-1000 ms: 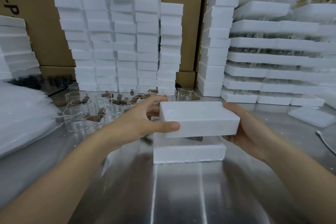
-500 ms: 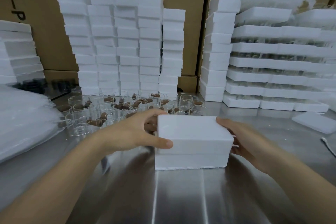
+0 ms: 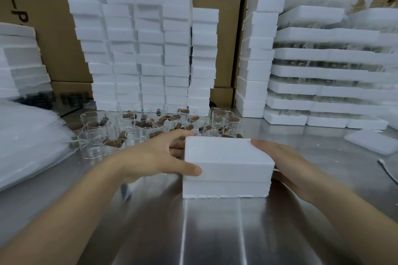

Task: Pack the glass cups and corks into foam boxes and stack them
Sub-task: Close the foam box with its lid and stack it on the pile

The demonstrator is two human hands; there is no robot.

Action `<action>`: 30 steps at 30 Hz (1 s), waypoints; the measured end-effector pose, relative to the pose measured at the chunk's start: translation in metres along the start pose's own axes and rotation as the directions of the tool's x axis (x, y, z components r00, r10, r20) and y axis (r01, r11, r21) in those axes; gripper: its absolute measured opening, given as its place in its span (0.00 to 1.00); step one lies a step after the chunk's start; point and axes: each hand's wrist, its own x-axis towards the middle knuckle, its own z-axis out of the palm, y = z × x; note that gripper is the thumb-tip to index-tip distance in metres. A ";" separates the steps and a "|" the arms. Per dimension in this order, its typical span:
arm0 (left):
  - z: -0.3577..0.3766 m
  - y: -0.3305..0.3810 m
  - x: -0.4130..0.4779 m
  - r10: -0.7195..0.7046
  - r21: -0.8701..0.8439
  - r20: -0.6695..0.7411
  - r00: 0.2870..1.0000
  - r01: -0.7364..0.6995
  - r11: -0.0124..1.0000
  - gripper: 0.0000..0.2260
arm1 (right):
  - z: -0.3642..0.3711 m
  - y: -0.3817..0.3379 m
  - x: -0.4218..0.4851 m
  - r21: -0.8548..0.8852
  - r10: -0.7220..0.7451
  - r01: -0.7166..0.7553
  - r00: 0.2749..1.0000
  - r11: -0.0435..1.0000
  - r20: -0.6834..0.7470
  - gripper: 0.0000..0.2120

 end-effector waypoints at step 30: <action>0.015 0.000 0.001 0.106 0.352 0.074 0.992 -0.126 0.927 0.48 | -0.007 -0.003 -0.001 -0.039 -0.003 0.007 0.996 0.999 0.094 0.26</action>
